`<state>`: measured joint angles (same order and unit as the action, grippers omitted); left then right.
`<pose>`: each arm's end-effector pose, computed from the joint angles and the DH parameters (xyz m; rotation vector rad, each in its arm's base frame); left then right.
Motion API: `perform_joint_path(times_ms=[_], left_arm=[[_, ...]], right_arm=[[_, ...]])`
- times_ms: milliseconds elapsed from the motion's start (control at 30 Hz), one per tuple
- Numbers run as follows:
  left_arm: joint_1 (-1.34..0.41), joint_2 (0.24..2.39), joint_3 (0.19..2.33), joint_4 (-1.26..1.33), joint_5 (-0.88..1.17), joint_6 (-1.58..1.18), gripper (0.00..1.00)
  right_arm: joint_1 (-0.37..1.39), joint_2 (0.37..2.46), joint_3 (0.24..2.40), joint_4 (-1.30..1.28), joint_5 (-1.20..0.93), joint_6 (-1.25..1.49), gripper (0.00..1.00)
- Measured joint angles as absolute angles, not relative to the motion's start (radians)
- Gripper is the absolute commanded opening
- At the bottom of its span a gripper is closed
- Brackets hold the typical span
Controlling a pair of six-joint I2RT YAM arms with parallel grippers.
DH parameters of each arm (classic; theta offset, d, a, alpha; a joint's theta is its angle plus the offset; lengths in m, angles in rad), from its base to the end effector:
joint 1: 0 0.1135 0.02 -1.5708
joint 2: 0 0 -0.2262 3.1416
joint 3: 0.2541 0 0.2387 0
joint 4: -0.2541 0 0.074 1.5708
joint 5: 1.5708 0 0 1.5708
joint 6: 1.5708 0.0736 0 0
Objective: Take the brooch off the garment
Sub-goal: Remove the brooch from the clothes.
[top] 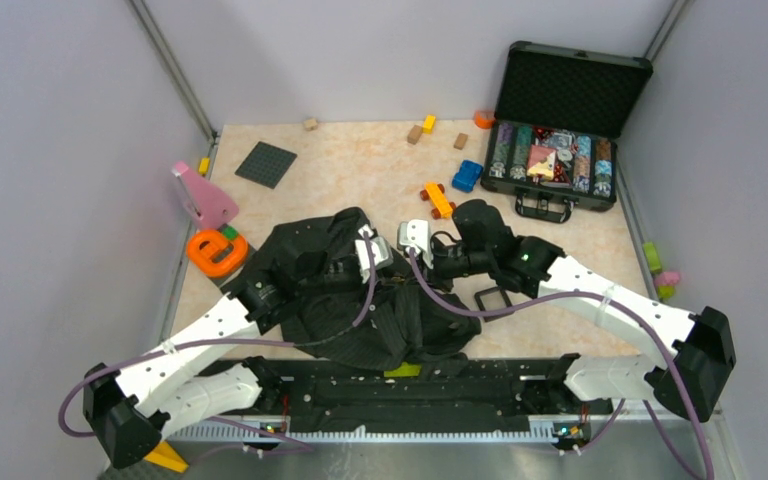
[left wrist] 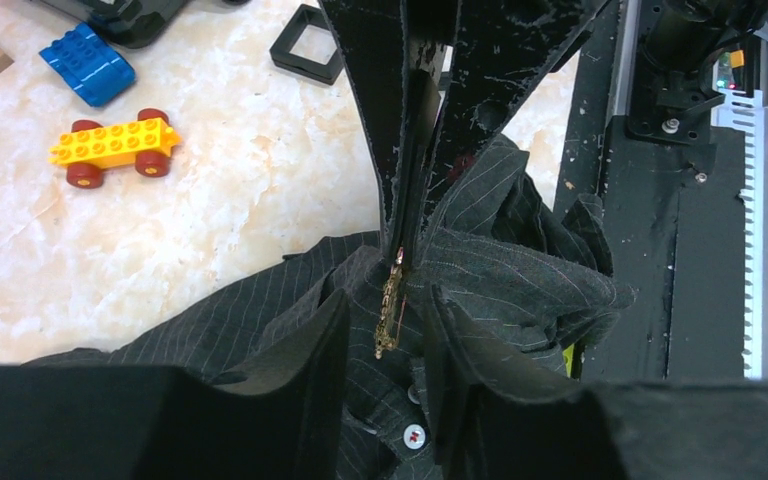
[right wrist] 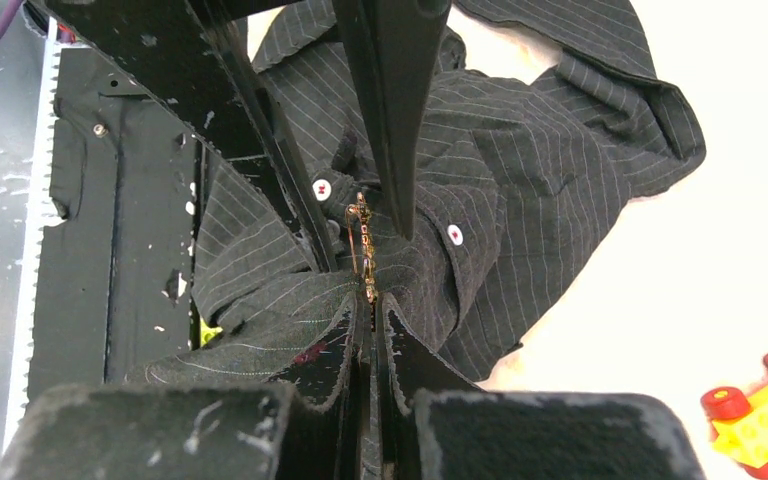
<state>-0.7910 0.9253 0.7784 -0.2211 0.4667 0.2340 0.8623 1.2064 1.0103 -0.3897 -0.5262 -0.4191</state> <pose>0.1534 -0.2022 0.2695 1.2396 1.5513 -0.8176 0.1622 0.2461 0.2626 -1.5395 1.5432 0.8213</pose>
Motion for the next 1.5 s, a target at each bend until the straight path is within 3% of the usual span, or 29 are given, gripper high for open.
perform_joint_path(times_ms=[200, 300, 367, 533, 567, 833, 1000, 1200, 1267, 1300, 1433, 1467, 1500], left_arm=[[-0.791, 0.941, 0.780, -0.207, 0.501, 0.235, 0.27], [-0.791, 0.941, 0.780, -0.193, 0.508, 0.236, 0.05], [-0.791, 0.941, 0.780, -0.186, 0.512, 0.233, 0.00], [-0.791, 0.957, 0.783, -0.183, 0.515, 0.238, 0.00], [-0.791, 0.958, 0.783, -0.179, 0.503, 0.238, 0.00], [-0.791, 0.824, 0.604, 0.032, 0.363, 0.187, 0.00], [-0.791, 0.763, 0.464, 0.255, 0.324, 0.147, 0.00], [-0.791, 0.728, 0.309, 0.553, 0.324, 0.111, 0.00], [-0.791, 0.728, 0.271, 0.658, 0.327, 0.101, 0.00], [-0.791, 0.728, 0.256, 0.696, 0.329, 0.097, 0.00], [-0.791, 0.738, 0.205, 0.850, 0.330, 0.069, 0.00], [-0.791, 0.744, 0.200, 0.875, 0.330, 0.062, 0.00], [-0.791, 0.752, 0.196, 0.897, 0.331, 0.055, 0.00]], right_arm=[[0.862, 1.206, 1.010, -0.390, -0.544, -0.419, 0.00], [0.862, 1.206, 1.010, -0.390, -0.551, -0.419, 0.00], [0.862, 1.206, 1.010, -0.389, -0.552, -0.420, 0.00], [0.862, 1.206, 1.010, -0.391, -0.543, -0.408, 0.47], [0.863, 1.203, 1.009, -0.385, -0.537, -0.393, 0.53], [0.857, 0.984, 0.817, -0.207, -0.367, -0.231, 0.73], [0.830, 0.868, 0.656, -0.083, -0.331, -0.091, 0.75], [0.828, 0.923, 0.595, 0.031, -0.300, 0.048, 0.67], [0.828, 0.942, 0.585, 0.076, -0.299, 0.077, 0.55], [0.828, 0.953, 0.582, 0.099, -0.303, 0.090, 0.42], [0.828, 1.025, 0.585, 0.196, -0.352, 0.126, 0.07], [0.828, 1.045, 0.585, 0.213, -0.374, 0.134, 0.00], [0.828, 1.062, 0.585, 0.231, -0.397, 0.140, 0.00]])
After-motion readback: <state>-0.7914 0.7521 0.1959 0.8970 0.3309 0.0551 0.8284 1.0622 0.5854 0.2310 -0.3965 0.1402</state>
